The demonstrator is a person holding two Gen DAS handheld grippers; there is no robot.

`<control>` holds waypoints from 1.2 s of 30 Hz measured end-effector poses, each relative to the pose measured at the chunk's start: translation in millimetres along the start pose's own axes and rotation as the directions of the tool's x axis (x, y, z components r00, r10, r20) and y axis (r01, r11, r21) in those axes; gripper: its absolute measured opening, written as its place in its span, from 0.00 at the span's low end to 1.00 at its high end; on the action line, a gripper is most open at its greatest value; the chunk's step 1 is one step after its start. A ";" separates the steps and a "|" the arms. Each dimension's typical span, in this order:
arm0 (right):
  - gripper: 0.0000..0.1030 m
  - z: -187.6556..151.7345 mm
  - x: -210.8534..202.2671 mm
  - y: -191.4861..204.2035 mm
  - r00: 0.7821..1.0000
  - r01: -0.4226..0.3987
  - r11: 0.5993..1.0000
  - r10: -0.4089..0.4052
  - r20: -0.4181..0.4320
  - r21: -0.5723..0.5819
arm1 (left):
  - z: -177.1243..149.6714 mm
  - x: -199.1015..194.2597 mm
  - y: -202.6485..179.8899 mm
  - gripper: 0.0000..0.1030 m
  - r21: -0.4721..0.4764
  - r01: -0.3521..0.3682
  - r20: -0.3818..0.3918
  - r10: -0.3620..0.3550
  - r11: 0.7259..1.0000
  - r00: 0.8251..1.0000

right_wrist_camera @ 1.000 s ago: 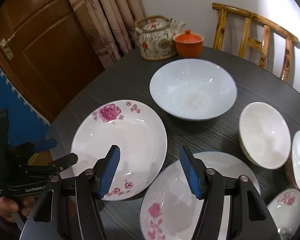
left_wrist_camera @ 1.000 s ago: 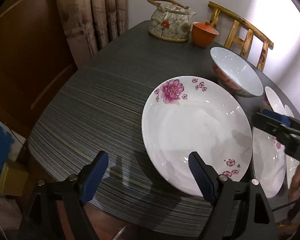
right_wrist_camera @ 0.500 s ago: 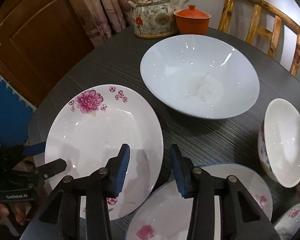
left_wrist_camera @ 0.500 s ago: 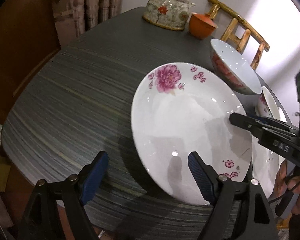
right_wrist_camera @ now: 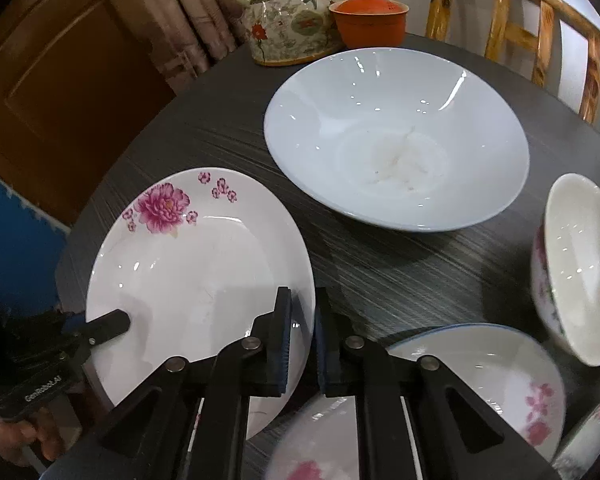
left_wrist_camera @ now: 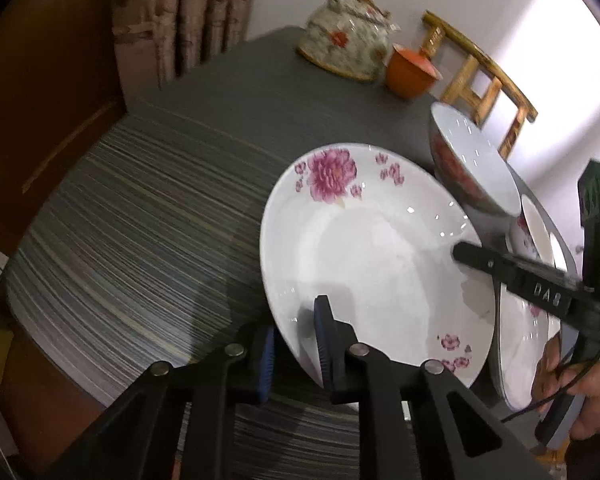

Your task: Organize plates and bowls

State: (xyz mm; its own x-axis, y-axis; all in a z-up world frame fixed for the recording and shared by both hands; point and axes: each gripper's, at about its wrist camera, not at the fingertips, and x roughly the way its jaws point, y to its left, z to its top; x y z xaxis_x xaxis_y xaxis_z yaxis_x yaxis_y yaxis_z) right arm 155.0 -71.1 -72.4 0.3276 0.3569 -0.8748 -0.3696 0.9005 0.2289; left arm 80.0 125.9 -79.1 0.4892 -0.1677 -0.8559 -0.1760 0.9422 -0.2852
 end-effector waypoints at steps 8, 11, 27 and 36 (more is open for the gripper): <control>0.11 12.5 6.5 22.7 0.999 -0.032 0.999 0.033 0.018 -0.007 | 11.2 -6.4 18.9 0.17 -0.050 -0.047 0.026 0.048 0.998 0.998; 0.11 18.9 10.4 29.4 0.999 -0.032 0.999 0.032 0.021 -0.008 | 10.1 -6.6 22.8 0.17 -0.050 -0.067 0.030 0.069 0.997 0.997; 0.12 16.5 14.0 28.9 0.999 -0.045 0.999 0.045 0.022 0.025 | 12.5 -7.9 17.8 0.32 -0.029 -0.188 0.028 0.189 0.982 0.982; 0.24 -46.5 -74.7 -9.8 0.968 -0.168 0.976 0.136 0.213 0.138 | 6.0 -52.1 -3.1 0.45 0.009 -0.254 0.187 0.248 0.967 0.951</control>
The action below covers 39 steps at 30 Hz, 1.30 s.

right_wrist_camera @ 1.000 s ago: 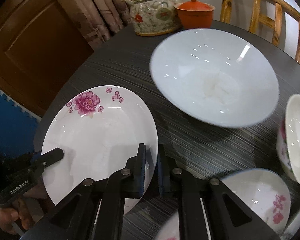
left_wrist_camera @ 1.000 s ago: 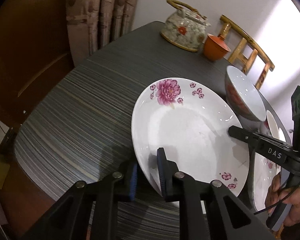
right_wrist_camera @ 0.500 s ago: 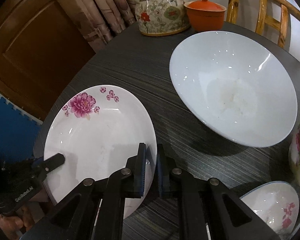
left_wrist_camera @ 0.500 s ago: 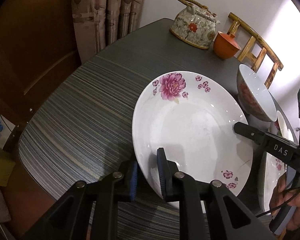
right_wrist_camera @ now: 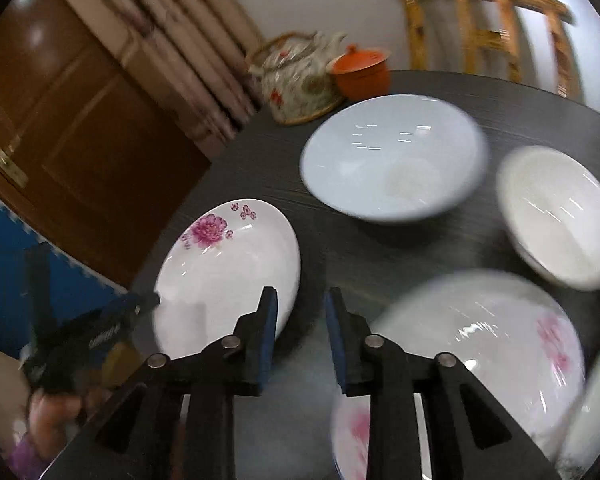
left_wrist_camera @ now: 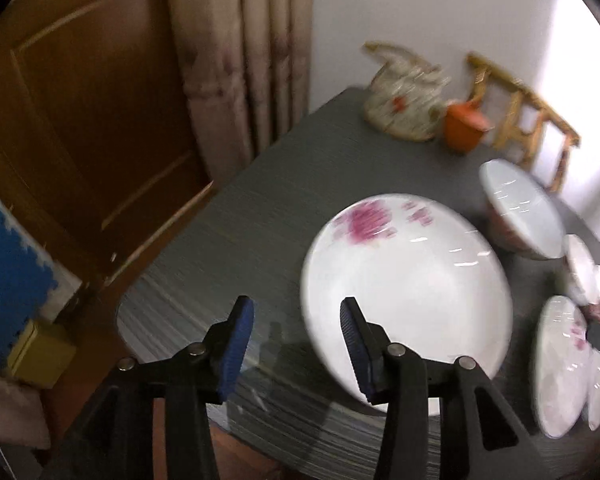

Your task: Organize plates and bowls

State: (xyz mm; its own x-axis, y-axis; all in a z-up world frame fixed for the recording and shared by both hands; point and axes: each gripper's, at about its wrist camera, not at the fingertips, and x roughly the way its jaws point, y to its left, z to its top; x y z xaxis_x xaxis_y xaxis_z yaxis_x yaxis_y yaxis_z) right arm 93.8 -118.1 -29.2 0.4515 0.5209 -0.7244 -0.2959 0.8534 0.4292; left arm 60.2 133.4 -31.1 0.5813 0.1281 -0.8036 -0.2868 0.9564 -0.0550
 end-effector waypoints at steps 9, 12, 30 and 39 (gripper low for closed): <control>0.24 -31.4 -92.0 -78.9 0.998 0.055 0.998 -0.054 -0.011 0.014 | -31.3 -23.3 -94.4 0.51 0.075 0.451 -0.205 -0.429 0.889 0.880; 0.24 -20.0 -91.9 -96.7 0.997 0.047 0.999 -0.048 -0.062 -0.022 | -46.2 -15.8 -115.9 0.51 0.053 0.476 -0.270 -0.446 0.878 0.853; 0.24 -3.3 -45.5 -138.6 0.976 0.073 0.985 -0.102 -0.191 -0.157 | -68.6 27.2 -151.4 0.51 -0.022 0.470 -0.392 -0.440 0.883 0.808; 0.23 -7.3 -26.2 -149.5 0.966 0.044 0.986 -0.082 -0.245 -0.159 | -74.3 33.5 -155.6 0.50 0.001 0.483 -0.365 -0.449 0.876 0.816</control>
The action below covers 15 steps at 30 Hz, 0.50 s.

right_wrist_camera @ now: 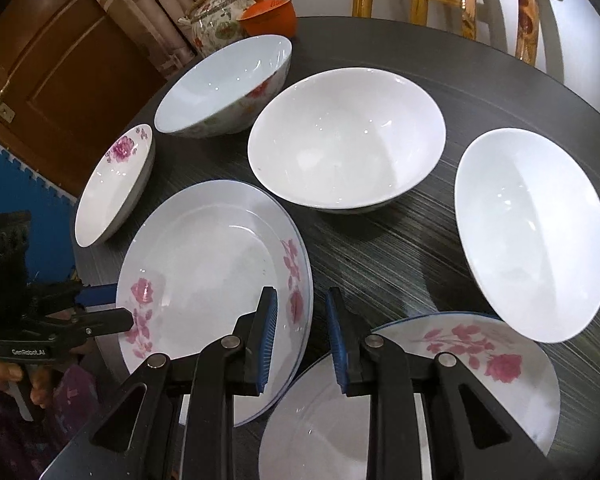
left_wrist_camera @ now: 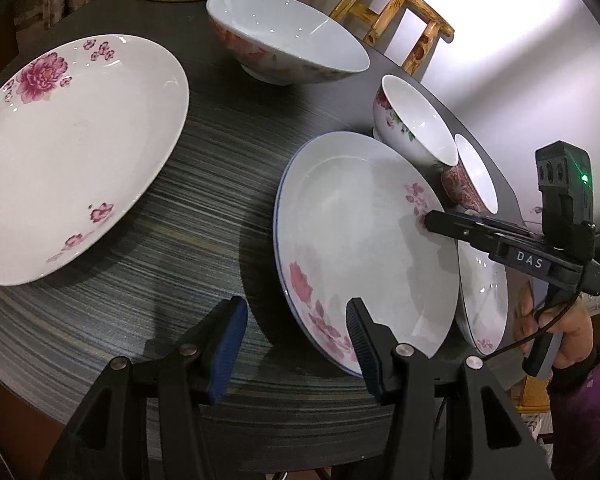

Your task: Organize plates and bowls

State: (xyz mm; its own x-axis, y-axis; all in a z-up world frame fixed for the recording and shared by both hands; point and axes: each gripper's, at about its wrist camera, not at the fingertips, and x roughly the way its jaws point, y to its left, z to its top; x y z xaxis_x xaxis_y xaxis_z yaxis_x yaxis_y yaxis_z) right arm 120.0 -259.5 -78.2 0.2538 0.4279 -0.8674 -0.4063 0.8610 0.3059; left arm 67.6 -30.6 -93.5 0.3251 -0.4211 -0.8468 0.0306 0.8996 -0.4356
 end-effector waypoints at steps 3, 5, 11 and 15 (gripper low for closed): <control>0.15 0.7 4.7 -0.4 1.000 -0.004 1.000 0.004 -0.018 0.003 | 1.4 5.1 -5.6 0.15 0.051 -0.014 -0.015 0.015 0.999 1.000; 0.11 0.5 8.6 1.1 0.999 0.004 1.000 -0.004 -0.033 0.002 | 1.8 5.2 -8.6 0.15 0.063 -0.028 -0.003 0.028 0.998 1.000; 0.11 -0.7 8.0 1.2 1.000 0.013 0.999 -0.012 -0.024 0.035 | 1.6 3.9 -6.4 0.14 0.065 -0.029 0.009 0.029 0.997 1.000; 0.09 -2.6 4.1 1.3 1.000 -0.015 0.997 0.016 -0.016 0.070 | 2.4 -4.2 -2.2 0.13 0.042 -0.033 0.024 0.031 0.999 0.999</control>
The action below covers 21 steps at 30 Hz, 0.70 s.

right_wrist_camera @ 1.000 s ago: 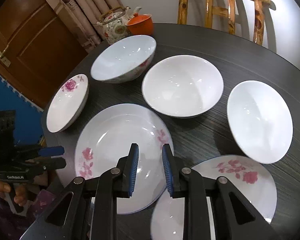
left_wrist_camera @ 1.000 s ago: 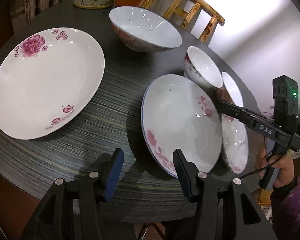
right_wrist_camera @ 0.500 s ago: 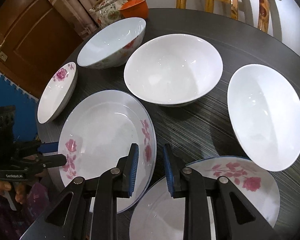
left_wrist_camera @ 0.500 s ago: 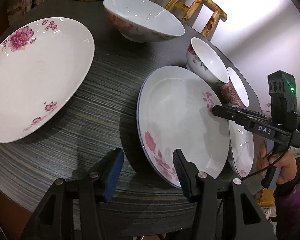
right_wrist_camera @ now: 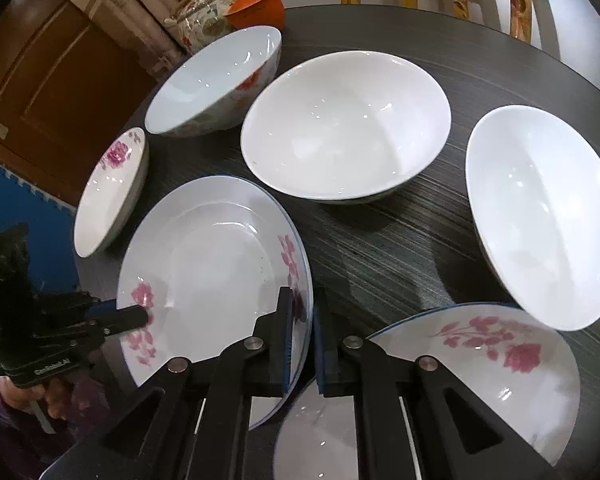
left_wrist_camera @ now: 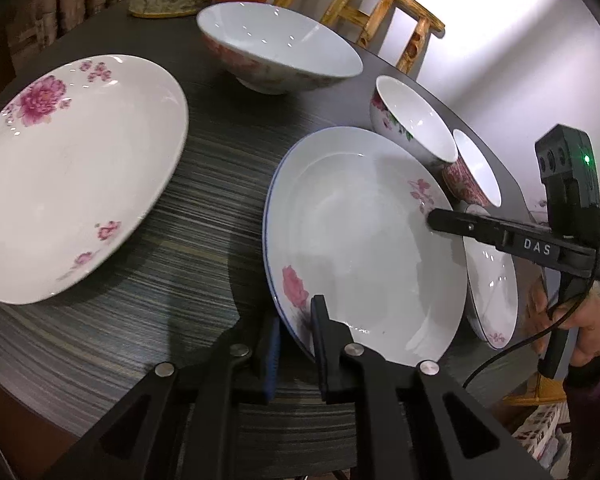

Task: Organize plates and bowls
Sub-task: 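Lift the blue-rimmed plate and lower it onto the peony plate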

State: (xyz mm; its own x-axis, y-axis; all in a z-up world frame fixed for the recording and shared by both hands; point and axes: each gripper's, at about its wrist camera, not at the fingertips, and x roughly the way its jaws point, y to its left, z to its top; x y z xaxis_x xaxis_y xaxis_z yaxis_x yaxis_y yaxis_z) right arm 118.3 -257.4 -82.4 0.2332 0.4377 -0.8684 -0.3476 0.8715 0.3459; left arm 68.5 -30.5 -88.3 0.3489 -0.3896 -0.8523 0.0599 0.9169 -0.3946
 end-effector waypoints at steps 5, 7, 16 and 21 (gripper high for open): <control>0.09 1.1 -7.2 8.0 1.000 -0.021 1.000 0.021 0.009 0.010 | 1.2 -22.2 9.5 0.12 -0.022 -0.009 0.034 0.009 1.000 0.999; 0.09 2.0 -9.2 14.1 0.999 -0.041 0.999 0.040 0.012 0.017 | 1.3 -34.4 15.8 0.12 -0.033 -0.011 0.052 0.013 0.999 0.999; 0.09 20.2 0.9 67.5 0.991 -0.132 0.991 0.132 0.013 0.010 | 4.6 -88.4 60.6 0.12 -0.106 -0.054 0.132 0.068 0.993 0.989; 0.09 38.8 16.4 104.7 0.987 -0.158 0.987 0.158 0.011 -0.018 | 11.1 -104.6 97.3 0.12 -0.157 -0.089 0.160 0.114 0.984 0.980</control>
State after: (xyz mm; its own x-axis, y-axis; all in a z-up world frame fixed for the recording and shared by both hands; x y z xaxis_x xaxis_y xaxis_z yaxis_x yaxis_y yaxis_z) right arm 121.0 -150.4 -46.6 0.1848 0.5724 -0.7989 -0.3962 0.7873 0.4724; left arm 48.2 100.5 -33.7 0.4989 -0.2633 -0.8257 -0.1193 0.9228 -0.3663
